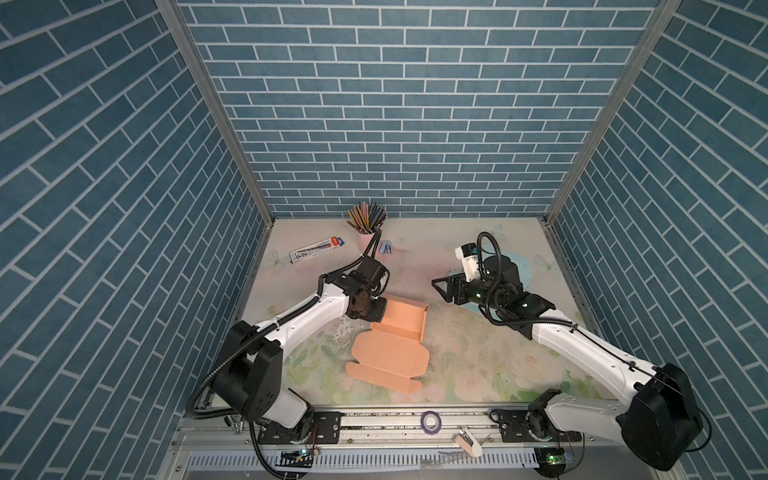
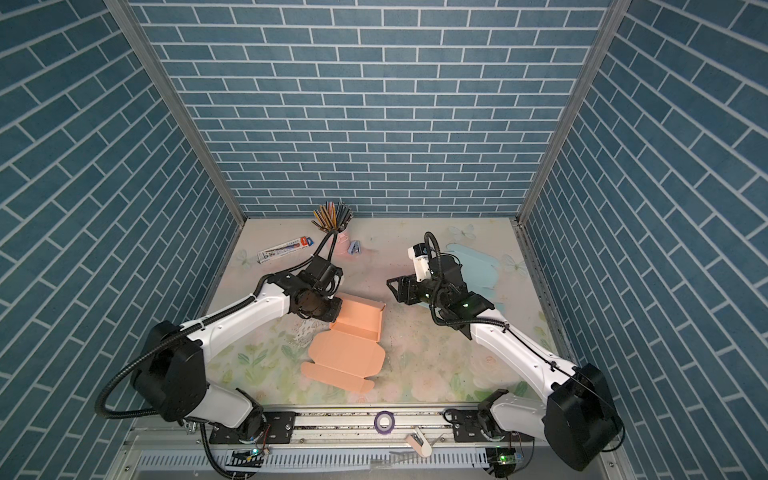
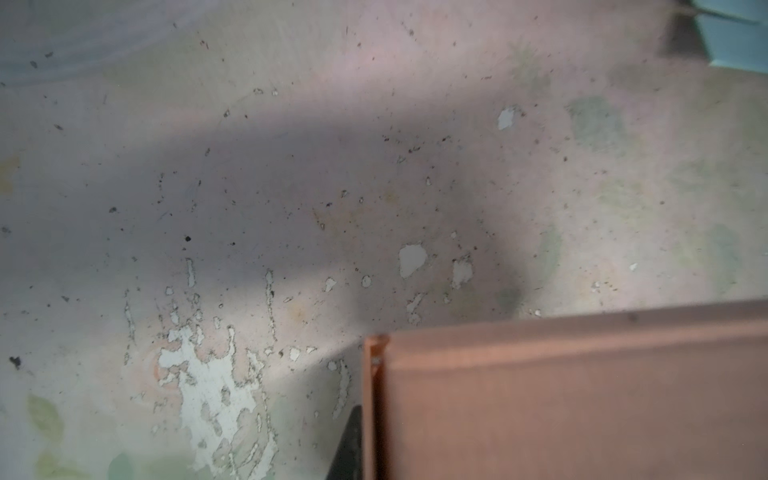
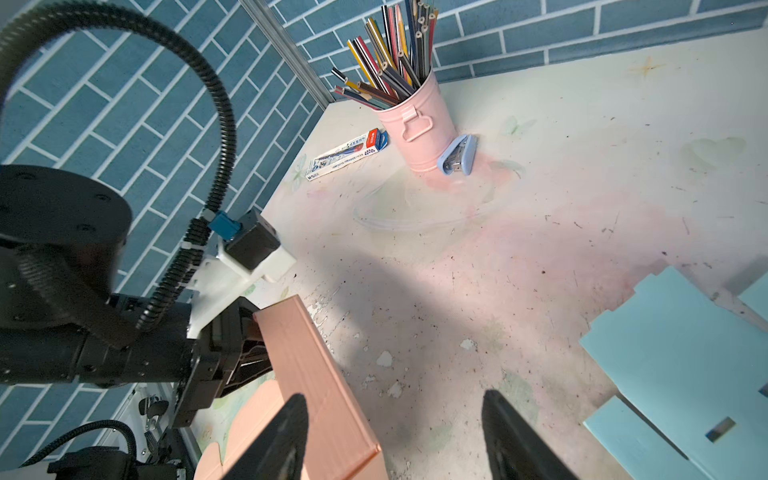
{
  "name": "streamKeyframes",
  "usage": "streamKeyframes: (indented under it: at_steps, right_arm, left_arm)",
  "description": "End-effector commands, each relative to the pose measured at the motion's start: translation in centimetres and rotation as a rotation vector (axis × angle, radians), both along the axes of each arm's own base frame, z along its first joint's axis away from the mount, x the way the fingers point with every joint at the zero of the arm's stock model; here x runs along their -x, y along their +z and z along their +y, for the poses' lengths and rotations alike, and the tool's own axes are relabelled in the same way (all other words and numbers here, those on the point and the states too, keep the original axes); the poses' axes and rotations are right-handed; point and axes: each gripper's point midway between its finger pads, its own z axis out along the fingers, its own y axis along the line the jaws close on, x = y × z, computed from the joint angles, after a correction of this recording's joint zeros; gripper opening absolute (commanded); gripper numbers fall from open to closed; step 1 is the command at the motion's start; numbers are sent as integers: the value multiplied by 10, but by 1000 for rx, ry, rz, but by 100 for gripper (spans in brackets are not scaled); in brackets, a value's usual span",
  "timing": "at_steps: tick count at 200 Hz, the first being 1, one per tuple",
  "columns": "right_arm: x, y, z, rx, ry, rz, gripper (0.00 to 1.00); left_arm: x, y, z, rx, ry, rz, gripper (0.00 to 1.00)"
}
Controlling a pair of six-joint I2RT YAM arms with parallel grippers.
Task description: Fold the paper box
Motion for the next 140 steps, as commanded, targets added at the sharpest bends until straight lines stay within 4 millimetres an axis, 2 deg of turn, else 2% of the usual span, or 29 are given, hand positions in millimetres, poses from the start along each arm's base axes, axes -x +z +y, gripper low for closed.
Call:
streamKeyframes:
  at_steps: [1, 51, 88, 140]
  right_arm:
    - [0, 18, 1, -116, 10, -29, 67]
    - [-4, 8, -18, -144, -22, -22, 66]
    - [-7, 10, -28, -165, -34, -32, 66]
    - [-11, 8, -38, -179, -49, -28, 66]
  left_arm:
    - [18, -10, 17, -149, -33, 104, 12]
    - [13, -36, 15, -200, 21, 159, 13]
    - [3, -51, 13, -218, 65, 157, 14]
    - [-11, -58, 6, -226, 81, 146, 19]
